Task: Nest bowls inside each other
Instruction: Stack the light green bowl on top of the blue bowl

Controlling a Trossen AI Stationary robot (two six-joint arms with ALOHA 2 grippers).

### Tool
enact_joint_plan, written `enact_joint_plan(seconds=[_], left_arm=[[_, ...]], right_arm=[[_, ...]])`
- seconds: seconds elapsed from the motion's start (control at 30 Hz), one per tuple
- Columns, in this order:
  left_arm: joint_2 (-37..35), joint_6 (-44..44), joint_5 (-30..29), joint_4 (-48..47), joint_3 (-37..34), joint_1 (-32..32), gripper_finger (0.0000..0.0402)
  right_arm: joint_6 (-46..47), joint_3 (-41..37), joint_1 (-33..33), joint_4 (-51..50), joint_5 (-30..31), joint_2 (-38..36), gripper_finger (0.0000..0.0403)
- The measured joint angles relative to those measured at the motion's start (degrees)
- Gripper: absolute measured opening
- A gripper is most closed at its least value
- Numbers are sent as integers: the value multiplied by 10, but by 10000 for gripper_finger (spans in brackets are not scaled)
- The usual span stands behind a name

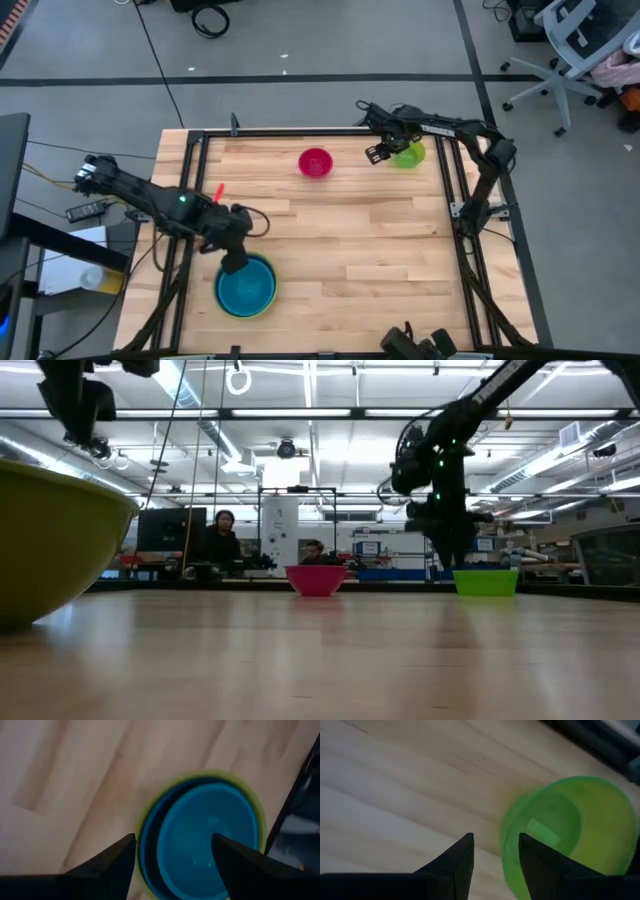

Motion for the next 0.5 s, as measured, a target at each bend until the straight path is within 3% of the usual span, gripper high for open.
enact_joint_plan(seconds=[0.23,0.33,0.43,0.5], left_arm=[[-33,-24,-58,-8,0,22,253],[-34,-21,-74,-10,0,42,241],[-35,6,-100,-6,0,64,225],[-38,34,-117,9,0,77,215]], right_arm=[[-10,0,-10,-10,24,46,144],[-33,0,-8,-10,1,48,95],[-55,0,10,-10,-25,29,22],[-70,0,34,-5,-32,1,16]])
